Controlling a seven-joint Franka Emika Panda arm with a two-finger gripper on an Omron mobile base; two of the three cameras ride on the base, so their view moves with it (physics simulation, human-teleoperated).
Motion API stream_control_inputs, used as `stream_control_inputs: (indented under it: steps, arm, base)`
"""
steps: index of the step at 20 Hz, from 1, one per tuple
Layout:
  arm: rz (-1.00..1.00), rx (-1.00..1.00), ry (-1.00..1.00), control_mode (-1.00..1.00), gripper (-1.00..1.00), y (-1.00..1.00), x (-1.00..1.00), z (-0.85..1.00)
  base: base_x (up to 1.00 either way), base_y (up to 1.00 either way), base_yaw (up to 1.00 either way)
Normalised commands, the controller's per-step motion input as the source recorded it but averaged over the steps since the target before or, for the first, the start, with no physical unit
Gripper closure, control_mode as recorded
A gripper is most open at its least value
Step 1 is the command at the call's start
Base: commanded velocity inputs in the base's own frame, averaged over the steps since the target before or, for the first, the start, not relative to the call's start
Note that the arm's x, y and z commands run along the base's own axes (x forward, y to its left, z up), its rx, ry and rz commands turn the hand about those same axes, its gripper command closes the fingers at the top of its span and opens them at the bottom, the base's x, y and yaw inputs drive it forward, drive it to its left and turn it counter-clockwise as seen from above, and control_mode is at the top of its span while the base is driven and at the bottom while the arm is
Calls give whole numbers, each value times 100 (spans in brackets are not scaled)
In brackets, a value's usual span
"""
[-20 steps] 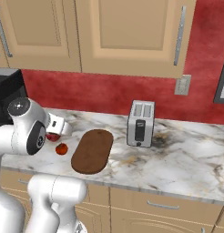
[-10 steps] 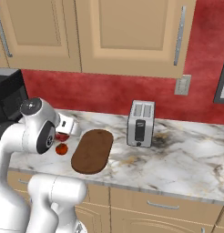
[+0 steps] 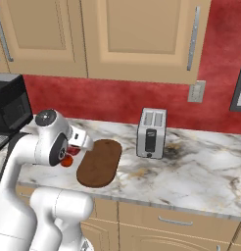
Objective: Place the avocado, onion, tomato, and bell pepper on the cutting board.
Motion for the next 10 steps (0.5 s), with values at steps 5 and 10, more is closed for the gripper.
stream_control_inputs:
  steps: [5, 10]
  arm:
    - [0, 0, 2, -100, 100, -3, 20, -27]
    - [0, 0, 1, -100, 100, 0, 21, -15]
  base:
    - [0, 0, 0]
    - [0, 0, 0]
